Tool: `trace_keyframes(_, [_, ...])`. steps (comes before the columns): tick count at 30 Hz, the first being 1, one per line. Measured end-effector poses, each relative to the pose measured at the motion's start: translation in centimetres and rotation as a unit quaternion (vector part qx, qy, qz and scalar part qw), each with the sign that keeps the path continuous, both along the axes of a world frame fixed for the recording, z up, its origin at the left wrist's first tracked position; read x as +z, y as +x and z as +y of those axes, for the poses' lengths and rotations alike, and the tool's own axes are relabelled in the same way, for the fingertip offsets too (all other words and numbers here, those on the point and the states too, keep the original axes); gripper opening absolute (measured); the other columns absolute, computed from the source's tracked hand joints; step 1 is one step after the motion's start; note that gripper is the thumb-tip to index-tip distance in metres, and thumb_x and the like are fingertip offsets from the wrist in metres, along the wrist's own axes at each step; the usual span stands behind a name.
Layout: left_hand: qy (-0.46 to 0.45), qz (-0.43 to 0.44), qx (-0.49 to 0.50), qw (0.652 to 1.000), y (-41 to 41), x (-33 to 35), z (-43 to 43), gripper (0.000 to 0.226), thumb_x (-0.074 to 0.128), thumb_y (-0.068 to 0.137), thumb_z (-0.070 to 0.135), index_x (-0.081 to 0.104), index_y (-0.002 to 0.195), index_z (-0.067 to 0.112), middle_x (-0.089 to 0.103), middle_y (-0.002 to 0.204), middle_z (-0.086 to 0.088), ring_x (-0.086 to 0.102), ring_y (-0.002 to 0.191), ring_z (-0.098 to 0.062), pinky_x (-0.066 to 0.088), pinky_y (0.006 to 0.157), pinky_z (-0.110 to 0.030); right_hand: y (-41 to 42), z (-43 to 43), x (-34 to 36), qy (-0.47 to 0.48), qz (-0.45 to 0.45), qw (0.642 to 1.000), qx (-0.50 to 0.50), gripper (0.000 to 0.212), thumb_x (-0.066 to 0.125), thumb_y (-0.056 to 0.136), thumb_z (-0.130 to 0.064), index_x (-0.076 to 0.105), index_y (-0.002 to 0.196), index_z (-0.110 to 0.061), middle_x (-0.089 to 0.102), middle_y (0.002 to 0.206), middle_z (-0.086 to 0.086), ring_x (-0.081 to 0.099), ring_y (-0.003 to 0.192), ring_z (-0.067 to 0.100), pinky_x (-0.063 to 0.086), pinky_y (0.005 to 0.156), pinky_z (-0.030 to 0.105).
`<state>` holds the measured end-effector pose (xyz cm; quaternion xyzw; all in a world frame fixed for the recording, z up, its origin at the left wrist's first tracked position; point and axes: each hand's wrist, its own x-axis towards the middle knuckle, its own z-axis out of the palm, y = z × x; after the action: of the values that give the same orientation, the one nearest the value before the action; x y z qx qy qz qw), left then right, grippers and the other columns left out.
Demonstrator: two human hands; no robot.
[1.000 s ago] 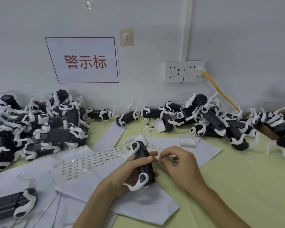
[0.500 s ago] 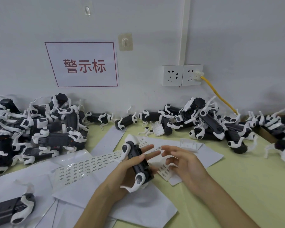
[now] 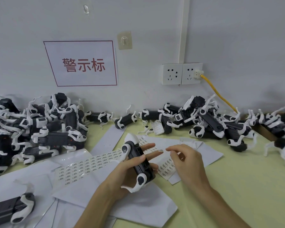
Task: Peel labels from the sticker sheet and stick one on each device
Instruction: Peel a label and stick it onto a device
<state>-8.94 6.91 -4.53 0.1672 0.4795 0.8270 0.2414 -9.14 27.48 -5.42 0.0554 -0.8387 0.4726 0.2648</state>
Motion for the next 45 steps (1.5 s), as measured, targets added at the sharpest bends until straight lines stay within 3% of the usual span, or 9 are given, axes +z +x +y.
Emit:
trace_keyframes(4, [-0.033,0.011,-0.017,0.999,0.0,-0.1,0.3,0.063,0.084,0.079,0.027,0.062,0.137,0.02,0.058,0.145,-0.017,0.068,0.1,-0.026,0.053,0.096,-0.043,0.3,0.3,0.2,0.076,0.101,0.991,0.04,0.019,0.077,0.086,-0.007,0.079,0.095,-0.024,0.065,0.084,-0.019,0.06,0.069,0.011,0.042,0.063,0.011])
trace_keyframes(17, [-0.094,0.033,0.025,0.995,-0.6,-0.8,0.5,0.071,0.085,0.077,0.039,0.058,0.14,0.02,0.062,0.141,-0.015,0.064,0.119,-0.029,0.048,0.101,-0.045,0.8,0.8,1.5,0.203,0.094,0.974,0.048,0.015,0.081,0.083,-0.009,0.07,0.082,-0.02,0.06,0.087,-0.014,0.056,0.065,0.011,0.046,0.066,0.03])
trace_keyframes(19, [-0.092,0.026,0.087,0.992,-1.0,-0.2,1.0,0.075,0.088,0.066,0.034,0.06,0.132,0.012,0.069,0.131,-0.014,0.064,0.12,-0.029,0.046,0.104,-0.046,0.9,0.4,1.4,0.145,0.089,0.985,0.043,0.017,0.077,0.086,-0.008,0.067,0.082,-0.021,0.062,0.086,-0.015,0.058,0.068,0.011,0.046,0.067,0.027])
trace_keyframes(22, [-0.062,0.001,0.177,0.982,-1.3,0.7,1.6,0.058,0.079,0.072,0.015,0.058,0.125,0.007,0.068,0.116,-0.015,0.064,0.106,-0.029,0.043,0.101,-0.045,1.1,-0.2,1.7,-0.111,-0.033,0.988,0.097,0.01,0.075,0.091,-0.018,0.069,0.089,-0.026,0.071,0.092,-0.013,0.067,0.081,0.012,0.05,0.071,0.019])
trace_keyframes(25, [-0.011,-0.022,0.213,0.977,-0.5,0.5,1.6,0.06,0.065,0.08,0.046,0.062,0.133,0.018,0.07,0.119,-0.012,0.066,0.109,-0.022,0.051,0.095,-0.038,1.4,-1.2,1.9,-0.245,-0.176,0.929,0.215,0.047,0.077,0.077,-0.041,0.06,0.12,-0.032,0.071,0.116,-0.012,0.07,0.104,0.012,0.052,0.081,0.026])
trace_keyframes(31, [-0.023,-0.014,0.222,0.975,-0.3,0.0,2.3,0.077,0.062,0.068,0.071,0.057,0.138,0.038,0.071,0.128,-0.008,0.07,0.114,-0.031,0.048,0.104,-0.056,2.4,-3.7,1.0,-0.254,-0.181,0.918,0.246,0.092,0.087,0.058,-0.042,0.043,0.138,-0.04,0.069,0.118,-0.005,0.071,0.104,0.011,0.055,0.082,0.025])
trace_keyframes(37, [-0.117,0.025,0.162,0.979,-0.7,-0.2,2.3,0.068,0.025,0.094,0.068,0.062,0.135,0.029,0.064,0.14,0.001,0.056,0.134,-0.015,0.04,0.109,-0.039,1.6,-2.1,2.0,-0.324,-0.102,0.917,0.208,0.092,0.09,0.055,-0.036,0.048,0.136,-0.036,0.076,0.109,0.003,0.072,0.105,0.018,0.055,0.085,0.028])
trace_keyframes(42, [-0.075,-0.027,0.225,0.971,-0.8,0.8,1.7,0.086,0.041,0.078,0.07,0.055,0.14,0.013,0.069,0.131,-0.011,0.063,0.125,-0.027,0.048,0.105,-0.043,0.5,0.4,2.7,-0.406,-0.047,0.903,0.135,0.076,0.088,0.063,-0.039,0.053,0.129,-0.031,0.078,0.1,0.003,0.074,0.099,0.022,0.054,0.092,0.037])
trace_keyframes(45, [-0.02,-0.034,0.294,0.955,-1.3,1.1,0.2,0.079,0.051,0.077,0.064,0.055,0.139,0.015,0.072,0.126,-0.008,0.069,0.117,-0.026,0.048,0.106,-0.047,0.1,1.9,3.1,-0.423,-0.066,0.892,0.145,0.061,0.08,0.074,-0.032,0.054,0.129,-0.029,0.076,0.091,-0.001,0.072,0.096,0.025,0.056,0.08,0.033])
